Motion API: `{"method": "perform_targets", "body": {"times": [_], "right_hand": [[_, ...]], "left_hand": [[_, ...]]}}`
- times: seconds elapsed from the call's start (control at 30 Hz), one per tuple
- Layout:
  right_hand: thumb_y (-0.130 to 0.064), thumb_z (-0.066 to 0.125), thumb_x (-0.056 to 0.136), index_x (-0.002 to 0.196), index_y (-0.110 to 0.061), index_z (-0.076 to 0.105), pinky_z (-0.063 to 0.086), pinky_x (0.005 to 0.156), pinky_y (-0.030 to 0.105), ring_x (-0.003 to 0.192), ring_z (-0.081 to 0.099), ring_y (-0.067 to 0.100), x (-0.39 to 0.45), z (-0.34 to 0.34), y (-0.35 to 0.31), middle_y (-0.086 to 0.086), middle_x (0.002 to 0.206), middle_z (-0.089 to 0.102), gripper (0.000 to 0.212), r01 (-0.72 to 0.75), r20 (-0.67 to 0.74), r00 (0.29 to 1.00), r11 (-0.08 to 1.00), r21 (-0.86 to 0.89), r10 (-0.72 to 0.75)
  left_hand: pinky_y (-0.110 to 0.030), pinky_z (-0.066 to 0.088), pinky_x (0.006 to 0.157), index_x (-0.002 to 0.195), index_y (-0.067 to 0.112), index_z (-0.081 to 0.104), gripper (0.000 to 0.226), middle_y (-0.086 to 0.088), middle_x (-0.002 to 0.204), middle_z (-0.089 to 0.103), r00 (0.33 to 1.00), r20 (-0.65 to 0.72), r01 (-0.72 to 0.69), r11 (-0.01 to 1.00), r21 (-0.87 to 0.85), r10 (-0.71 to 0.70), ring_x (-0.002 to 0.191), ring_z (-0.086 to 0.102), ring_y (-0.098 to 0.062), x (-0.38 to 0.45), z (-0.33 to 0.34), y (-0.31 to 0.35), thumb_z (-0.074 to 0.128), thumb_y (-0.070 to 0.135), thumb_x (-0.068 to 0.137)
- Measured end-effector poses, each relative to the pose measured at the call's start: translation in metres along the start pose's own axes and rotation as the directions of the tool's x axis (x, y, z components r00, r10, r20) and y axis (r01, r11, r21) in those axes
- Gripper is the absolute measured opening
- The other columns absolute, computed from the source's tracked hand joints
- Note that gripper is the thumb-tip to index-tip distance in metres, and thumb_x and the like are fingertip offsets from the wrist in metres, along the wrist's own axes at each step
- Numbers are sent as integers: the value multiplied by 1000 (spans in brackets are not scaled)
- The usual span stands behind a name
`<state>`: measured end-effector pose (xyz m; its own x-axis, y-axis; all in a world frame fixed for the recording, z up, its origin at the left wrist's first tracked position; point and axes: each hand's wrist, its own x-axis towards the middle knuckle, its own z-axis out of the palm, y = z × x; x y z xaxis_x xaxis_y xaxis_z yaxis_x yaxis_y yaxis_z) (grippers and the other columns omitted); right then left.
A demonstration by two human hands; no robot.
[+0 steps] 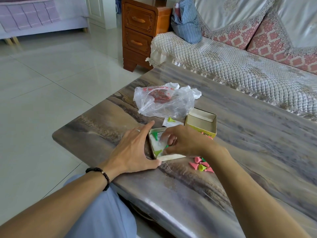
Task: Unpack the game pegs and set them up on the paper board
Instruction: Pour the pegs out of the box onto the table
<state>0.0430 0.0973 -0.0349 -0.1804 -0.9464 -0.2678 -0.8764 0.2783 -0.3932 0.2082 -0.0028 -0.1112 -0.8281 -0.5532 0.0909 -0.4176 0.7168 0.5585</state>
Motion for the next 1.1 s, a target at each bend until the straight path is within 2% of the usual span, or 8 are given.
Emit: {"method": "perform_targets", "body": {"times": [0.1,0.27,0.43,0.57,0.73,0.83,0.93,1.1], "right_hand": [[-40,80,73,124,-21,52,47,79,27,89,57,12,9,7,-5,-8,97,60,62,-25,0,1000,1000,-1,25],[-39,80,73,128,-19,52,46,82,27,94,55,14,20,13,-10,1,109,62,65,-5,-9,1000,1000,-4,5],[-30,74,82,128,-21,56,41,76,23,82,56,13,19,19,-13,-2,97,63,50,40,-42,998,992,116,-35],[-22,72,82,114,-23,62,40,73,21,73,53,5,21,21,-15,-7,85,60,33,48,-15,999,990,136,-46],[-14,72,78,115,-18,60,41,73,22,77,53,9,25,17,-17,-11,81,52,40,24,86,996,995,95,-32],[-16,71,78,97,-20,66,38,70,24,76,51,14,29,20,-19,-11,75,52,20,32,29,999,998,45,-33],[-14,73,79,79,-18,68,47,68,31,66,53,12,28,23,-9,-1,74,64,6,3,-44,999,988,156,4],[-10,72,81,80,-3,72,58,67,34,58,66,17,13,6,10,15,74,71,7,-46,-162,982,955,293,97]], "left_hand": [[-32,27,110,150,38,2,120,2,147,41,1000,0,-3,1000,-1,3,135,34,-21,0,2,-1,68,70,55],[-35,29,111,151,38,2,120,2,147,41,1000,2,1,1000,-4,-1,137,32,-21,1,2,-3,66,71,55],[-28,24,109,152,34,5,118,2,143,44,1000,-10,-21,1000,-10,20,134,33,-17,0,1,-1,68,67,57],[-27,23,110,153,32,7,118,2,141,46,1000,-14,-25,1000,-12,25,134,35,-17,0,1,-1,69,66,58],[-25,17,111,153,30,8,118,1,140,47,1000,-7,-23,1000,-12,23,137,31,-20,0,-1,2,74,60,61],[-26,18,112,153,32,7,118,-1,143,45,1000,4,-6,1000,-11,6,139,28,-20,-1,-2,2,74,61,61],[-31,23,113,152,33,7,117,-2,146,43,1000,12,12,1000,-7,-12,140,28,-23,-1,-1,2,73,63,60],[-33,27,111,152,31,13,115,-1,146,43,1000,7,7,1000,8,-8,138,30,-22,0,1,-1,69,69,58]]}}
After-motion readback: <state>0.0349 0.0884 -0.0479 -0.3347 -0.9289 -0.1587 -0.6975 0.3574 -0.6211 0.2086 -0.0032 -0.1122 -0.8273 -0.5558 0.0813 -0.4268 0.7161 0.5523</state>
